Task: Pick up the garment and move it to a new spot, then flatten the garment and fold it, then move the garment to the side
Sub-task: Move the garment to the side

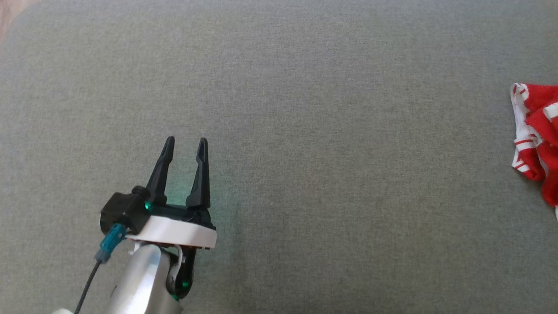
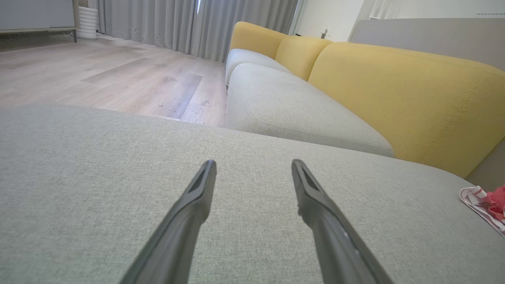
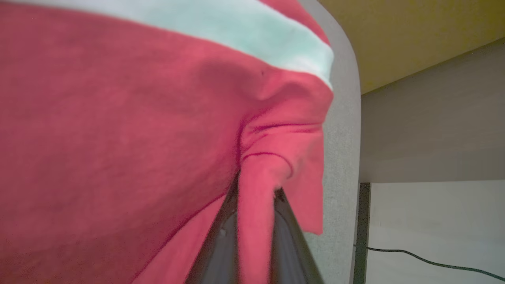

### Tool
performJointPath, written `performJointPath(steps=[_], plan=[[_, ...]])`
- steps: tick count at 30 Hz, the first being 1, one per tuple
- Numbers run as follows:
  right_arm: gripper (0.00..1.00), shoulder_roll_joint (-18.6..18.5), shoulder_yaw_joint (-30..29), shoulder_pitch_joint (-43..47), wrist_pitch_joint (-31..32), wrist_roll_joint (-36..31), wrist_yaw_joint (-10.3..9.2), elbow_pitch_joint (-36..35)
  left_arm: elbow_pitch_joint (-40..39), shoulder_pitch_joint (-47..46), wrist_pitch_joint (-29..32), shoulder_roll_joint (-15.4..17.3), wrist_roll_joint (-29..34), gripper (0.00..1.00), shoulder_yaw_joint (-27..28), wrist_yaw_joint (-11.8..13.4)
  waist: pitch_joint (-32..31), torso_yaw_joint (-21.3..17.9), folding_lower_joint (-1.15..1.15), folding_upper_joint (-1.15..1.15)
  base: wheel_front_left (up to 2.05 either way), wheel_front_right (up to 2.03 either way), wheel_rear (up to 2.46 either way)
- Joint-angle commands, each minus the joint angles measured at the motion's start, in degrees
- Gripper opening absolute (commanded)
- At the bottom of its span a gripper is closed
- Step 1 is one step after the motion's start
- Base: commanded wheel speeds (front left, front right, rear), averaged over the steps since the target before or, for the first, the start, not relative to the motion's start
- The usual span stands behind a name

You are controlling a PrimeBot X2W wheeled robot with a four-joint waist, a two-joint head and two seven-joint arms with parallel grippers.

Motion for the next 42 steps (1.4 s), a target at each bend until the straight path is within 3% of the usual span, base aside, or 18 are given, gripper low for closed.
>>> performJointPath(steps=[1, 3, 4, 5, 12, 20, 27, 35, 42], plan=[[0.0, -1.75, -0.82, 1.02, 0.35, -0.72, -0.05, -0.15, -1.41, -1.75, -0.55, 0.29, 0.89, 1.0, 1.65, -0.3, -0.23, -0.12, 0.0, 0.0, 0.0, 0.0, 0.0], [0.04, -1.36, -1.55, 0.98, 0.34, -1.12, -0.05, 0.15, -1.34, -1.68, -0.55, 0.29, 0.97, 1.0, 1.73, -0.3, -0.43, -0.22, 0.0, 0.0, 0.0, 0.0, 0.0], [0.82, -0.91, -2.46, 0.91, 0.0, -1.52, -0.05, 0.4, -1.26, -1.6, -0.55, 0.29, 1.04, 1.0, 1.85, -0.31, -0.69, -0.36, 0.0, 0.0, 0.0, 0.0, 0.0], [1.0, -0.38, -3.59, 0.8, 0.01, -1.88, -0.05, 0.89, -1.18, -1.49, -0.55, 0.29, 1.11, 1.0, 1.99, -0.31, -1.0, -0.54, 0.0, 0.0, 0.0, 0.0, 0.0], [1.0, 3.83, -10.62, -1.18, -0.05, -3.57, -0.05, 1.05, -1.06, -0.28, -0.55, 0.29, 1.01, 1.0, 2.71, -0.32, -5.31, -2.22, 0.0, 0.0, 0.0, 0.0, 0.0], [1.0, 10.76, -15.5, -3.97, -3.94, -7.14, -0.05, -7.82, -1.87, 2.29, -0.55, 0.29, 0.72, 1.0, 4.29, -0.1, -11.96, -3.73, 0.0, 0.0, 0.0, 0.0, 0.0], [1.0, 23.32, -20.5, -0.19, -11.18, -7.09, -0.05, -22.05, -3.58, 5.08, -0.55, 0.29, 0.7, 1.0, 6.39, 0.64, -15.66, -4.23, 0.0, 0.0, 0.0, 0.0, 0.0], [1.0, 41.32, -23.24, 10.09, -17.34, -6.98, -0.05, -34.43, -5.34, 7.01, -0.55, 0.29, 1.15, 1.0, 7.69, 0.85, -16.84, -4.1, 0.0, 0.0, 0.0, 0.0, 0.0], [1.0, 44.08, -22.19, 19.24, -24.26, -6.27, -0.05, -36.45, -5.41, 8.53, -0.55, 0.29, 0.16, 1.0, 8.53, 1.75, -17.15, -4.27, 0.0, 0.0, 0.0, 0.0, 0.0]])
